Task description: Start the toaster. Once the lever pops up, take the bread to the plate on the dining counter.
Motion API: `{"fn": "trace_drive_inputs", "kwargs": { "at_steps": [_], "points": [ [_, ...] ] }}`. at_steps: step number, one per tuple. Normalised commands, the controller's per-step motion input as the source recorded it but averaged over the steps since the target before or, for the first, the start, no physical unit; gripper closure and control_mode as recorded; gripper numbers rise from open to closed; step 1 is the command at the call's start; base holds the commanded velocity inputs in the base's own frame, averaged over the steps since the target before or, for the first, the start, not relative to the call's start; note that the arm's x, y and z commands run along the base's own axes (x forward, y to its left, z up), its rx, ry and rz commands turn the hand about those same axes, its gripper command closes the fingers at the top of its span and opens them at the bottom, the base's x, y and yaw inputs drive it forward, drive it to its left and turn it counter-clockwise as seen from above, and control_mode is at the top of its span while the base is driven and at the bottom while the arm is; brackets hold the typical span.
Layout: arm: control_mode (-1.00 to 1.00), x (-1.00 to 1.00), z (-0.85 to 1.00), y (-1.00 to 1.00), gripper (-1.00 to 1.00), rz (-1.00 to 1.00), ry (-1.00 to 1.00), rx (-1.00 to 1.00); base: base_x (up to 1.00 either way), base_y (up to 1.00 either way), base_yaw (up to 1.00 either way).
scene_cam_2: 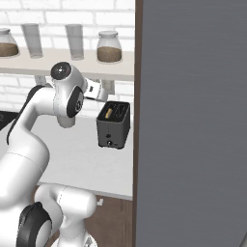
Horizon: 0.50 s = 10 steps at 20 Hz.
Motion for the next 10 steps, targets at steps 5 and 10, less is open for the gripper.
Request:
{"fn": "trace_drive_inputs", "kwargs": {
  "at_steps": [5, 10],
  "points": [
    [-1.00, 0.00, 0.00, 0.00, -1.00, 0.00, 0.00, 0.00, 0.00, 0.00, 0.00],
    [-1.00, 0.00, 0.00, 0.00, -1.00, 0.00, 0.00, 0.00, 0.00, 0.00, 0.00]
  ]
}}
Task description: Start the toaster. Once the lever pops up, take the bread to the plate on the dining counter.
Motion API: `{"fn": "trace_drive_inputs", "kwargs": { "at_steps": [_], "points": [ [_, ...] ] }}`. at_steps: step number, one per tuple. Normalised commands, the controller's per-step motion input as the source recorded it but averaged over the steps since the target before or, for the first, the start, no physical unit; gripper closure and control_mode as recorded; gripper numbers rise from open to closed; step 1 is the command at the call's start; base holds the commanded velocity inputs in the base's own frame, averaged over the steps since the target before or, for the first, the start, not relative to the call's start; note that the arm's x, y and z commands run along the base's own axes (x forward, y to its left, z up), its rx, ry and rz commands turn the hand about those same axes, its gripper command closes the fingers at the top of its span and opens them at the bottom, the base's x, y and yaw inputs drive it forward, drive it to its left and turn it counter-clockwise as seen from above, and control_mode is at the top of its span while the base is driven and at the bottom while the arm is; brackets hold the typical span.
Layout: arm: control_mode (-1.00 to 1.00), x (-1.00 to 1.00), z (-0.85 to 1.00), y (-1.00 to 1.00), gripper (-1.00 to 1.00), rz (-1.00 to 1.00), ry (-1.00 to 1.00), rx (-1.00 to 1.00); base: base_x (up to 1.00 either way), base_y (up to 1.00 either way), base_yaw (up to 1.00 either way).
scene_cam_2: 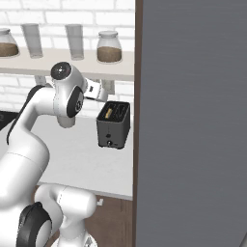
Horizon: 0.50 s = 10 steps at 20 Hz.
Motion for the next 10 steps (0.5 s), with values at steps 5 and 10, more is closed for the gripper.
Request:
{"fn": "trace_drive_inputs", "kwargs": {
  "at_steps": [5, 10],
  "points": [
    [-1.00, 0.00, 0.00, 0.00, -1.00, 0.00, 0.00, 0.00, 0.00, 0.00, 0.00],
    [-1.00, 0.00, 0.00, 0.00, -1.00, 0.00, 0.00, 0.00, 0.00, 0.00, 0.00]
  ]
}}
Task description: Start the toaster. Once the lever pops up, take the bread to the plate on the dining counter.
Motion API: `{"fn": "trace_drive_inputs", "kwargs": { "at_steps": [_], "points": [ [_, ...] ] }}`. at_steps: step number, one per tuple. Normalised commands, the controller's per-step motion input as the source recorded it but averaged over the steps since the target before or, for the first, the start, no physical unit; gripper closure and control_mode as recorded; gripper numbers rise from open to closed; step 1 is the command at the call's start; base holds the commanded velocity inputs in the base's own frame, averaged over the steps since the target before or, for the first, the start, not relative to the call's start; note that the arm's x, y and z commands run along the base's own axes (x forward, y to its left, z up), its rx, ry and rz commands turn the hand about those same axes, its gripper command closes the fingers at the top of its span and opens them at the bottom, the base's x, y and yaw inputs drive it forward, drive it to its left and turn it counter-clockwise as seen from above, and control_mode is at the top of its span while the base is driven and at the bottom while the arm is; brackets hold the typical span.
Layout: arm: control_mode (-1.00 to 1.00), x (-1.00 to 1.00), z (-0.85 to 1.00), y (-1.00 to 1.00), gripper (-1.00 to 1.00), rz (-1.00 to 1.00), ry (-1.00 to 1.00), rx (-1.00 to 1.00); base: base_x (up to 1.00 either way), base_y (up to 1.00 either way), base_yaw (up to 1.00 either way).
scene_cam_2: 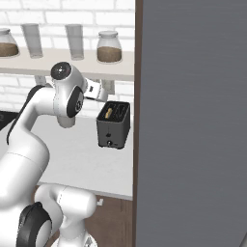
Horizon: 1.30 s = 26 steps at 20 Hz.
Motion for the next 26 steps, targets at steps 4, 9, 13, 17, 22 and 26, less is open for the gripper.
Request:
{"fn": "trace_drive_inputs", "kwargs": {
  "at_steps": [4, 9, 13, 17, 22, 26],
  "points": [
    [-1.00, 0.00, 0.00, 0.00, -1.00, 0.00, 0.00, 0.00, 0.00, 0.00, 0.00],
    [-1.00, 0.00, 0.00, 0.00, -1.00, 0.00, 0.00, 0.00, 0.00, 0.00, 0.00],
    [-1.00, 0.00, 0.00, 0.00, -1.00, 0.00, 0.00, 0.00, 0.00, 0.00, 0.00],
    [-1.00, 0.00, 0.00, 0.00, -1.00, 0.00, 0.00, 0.00, 0.00, 0.00, 0.00],
    [-1.00, 0.00, 0.00, 0.00, -1.00, 0.00, 0.00, 0.00, 0.00, 0.00, 0.00],
    [-1.00, 0.00, 0.00, 0.00, -1.00, 0.00, 0.00, 0.00, 0.00, 0.00, 0.00]
  ]
}}
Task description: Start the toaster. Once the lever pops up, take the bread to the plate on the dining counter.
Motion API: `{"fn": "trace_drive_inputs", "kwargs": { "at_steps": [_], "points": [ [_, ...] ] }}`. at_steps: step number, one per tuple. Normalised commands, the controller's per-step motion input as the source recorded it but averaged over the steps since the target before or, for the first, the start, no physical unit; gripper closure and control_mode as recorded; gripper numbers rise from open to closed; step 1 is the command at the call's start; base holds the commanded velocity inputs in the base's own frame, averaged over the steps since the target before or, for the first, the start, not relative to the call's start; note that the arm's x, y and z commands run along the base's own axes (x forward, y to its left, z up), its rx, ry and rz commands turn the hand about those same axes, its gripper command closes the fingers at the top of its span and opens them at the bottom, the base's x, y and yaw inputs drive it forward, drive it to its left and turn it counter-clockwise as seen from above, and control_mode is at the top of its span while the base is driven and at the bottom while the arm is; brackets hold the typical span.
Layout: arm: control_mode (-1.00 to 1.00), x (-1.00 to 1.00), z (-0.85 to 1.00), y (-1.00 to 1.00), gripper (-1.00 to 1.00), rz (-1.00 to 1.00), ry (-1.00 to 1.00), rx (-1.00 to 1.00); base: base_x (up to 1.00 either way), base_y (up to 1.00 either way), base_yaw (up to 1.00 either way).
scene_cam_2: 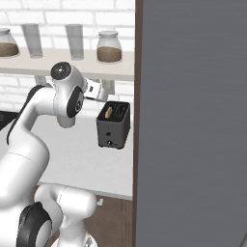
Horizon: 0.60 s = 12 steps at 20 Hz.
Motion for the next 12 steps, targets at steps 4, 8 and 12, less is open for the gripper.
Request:
{"fn": "trace_drive_inputs", "kwargs": {
  "at_steps": [4, 8, 12],
  "points": [
    [-1.00, 0.00, 0.00, 0.00, -1.00, 0.00, 0.00, 0.00, 0.00, 0.00, 0.00],
    [-1.00, 0.00, 0.00, 0.00, -1.00, 0.00, 0.00, 0.00, 0.00, 0.00, 0.00],
    [-1.00, 0.00, 0.00, 0.00, -1.00, 0.00, 0.00, 0.00, 0.00, 0.00, 0.00]
  ]
}}
